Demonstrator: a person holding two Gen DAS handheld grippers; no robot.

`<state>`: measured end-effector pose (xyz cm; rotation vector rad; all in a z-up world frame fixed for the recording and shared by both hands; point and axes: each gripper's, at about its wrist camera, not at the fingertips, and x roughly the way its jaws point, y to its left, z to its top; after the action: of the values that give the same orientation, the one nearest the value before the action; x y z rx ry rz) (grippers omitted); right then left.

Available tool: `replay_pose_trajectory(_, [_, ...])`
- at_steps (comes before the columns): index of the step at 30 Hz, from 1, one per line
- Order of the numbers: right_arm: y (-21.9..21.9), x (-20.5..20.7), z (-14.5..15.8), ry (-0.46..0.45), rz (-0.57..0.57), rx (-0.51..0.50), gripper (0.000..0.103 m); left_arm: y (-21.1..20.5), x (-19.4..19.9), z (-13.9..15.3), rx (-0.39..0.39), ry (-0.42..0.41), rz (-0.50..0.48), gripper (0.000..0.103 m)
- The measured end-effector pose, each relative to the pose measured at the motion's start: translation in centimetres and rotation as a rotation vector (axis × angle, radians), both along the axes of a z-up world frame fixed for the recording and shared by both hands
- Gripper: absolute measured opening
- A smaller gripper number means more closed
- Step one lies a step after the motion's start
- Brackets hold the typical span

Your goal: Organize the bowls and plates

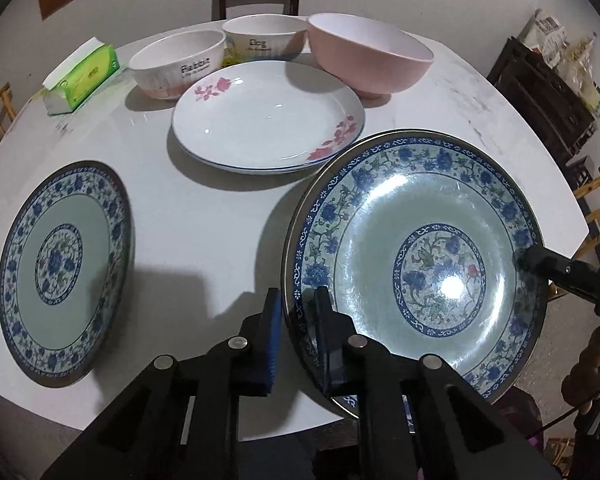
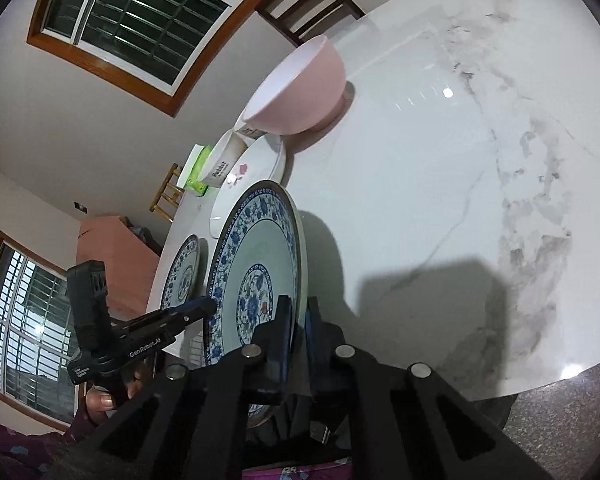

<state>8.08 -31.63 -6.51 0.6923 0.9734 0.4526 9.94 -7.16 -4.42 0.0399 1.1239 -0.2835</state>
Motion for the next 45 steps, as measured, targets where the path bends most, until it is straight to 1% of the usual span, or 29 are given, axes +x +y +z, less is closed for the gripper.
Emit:
replay_pose_trajectory(4, [0.4,0.3,-0.1,0.008,0.004,0.021,0.007,1.2,-0.3,0.6,-0.029,-0.002,0.022,0.013])
replay_pose_trajectory(9, [1.9,1.2,-0.1,0.011,0.029,0.026,0.007,2.3,-0.4,1.4,-0.038,-0.027,0.055,0.013])
replay_pose_trajectory(15, [4.2,2.6,0.3,0.006,0.069,0.03,0.007,5.0,-0.3,2.3,-0.048,-0.05,0.116,0.013])
replay_pose_trajectory(27, [11.1,6.4,1.5,-0.004,0.187,0.051,0.007,12.1,-1.0,4.0,-0.051,-0.089,0.268,0.013])
replay_pose_trajectory(32, [14.2,7.8,1.2,0.013,0.232,0.055,0.007,15.1,-1.3,4.4,-0.046,-0.1,0.328,0.013])
replay_pose_trajectory(40, [19.0,10.0,1.3,0.03,0.295,0.029,0.007,19.6,-1.2,4.2,-0.037,-0.106,0.409,0.013])
replay_pose_trajectory(45, [21.3,10.8,1.2,0.037,0.322,0.008,0.007,22.1,-0.9,3.7,-0.034,-0.104,0.449,0.013])
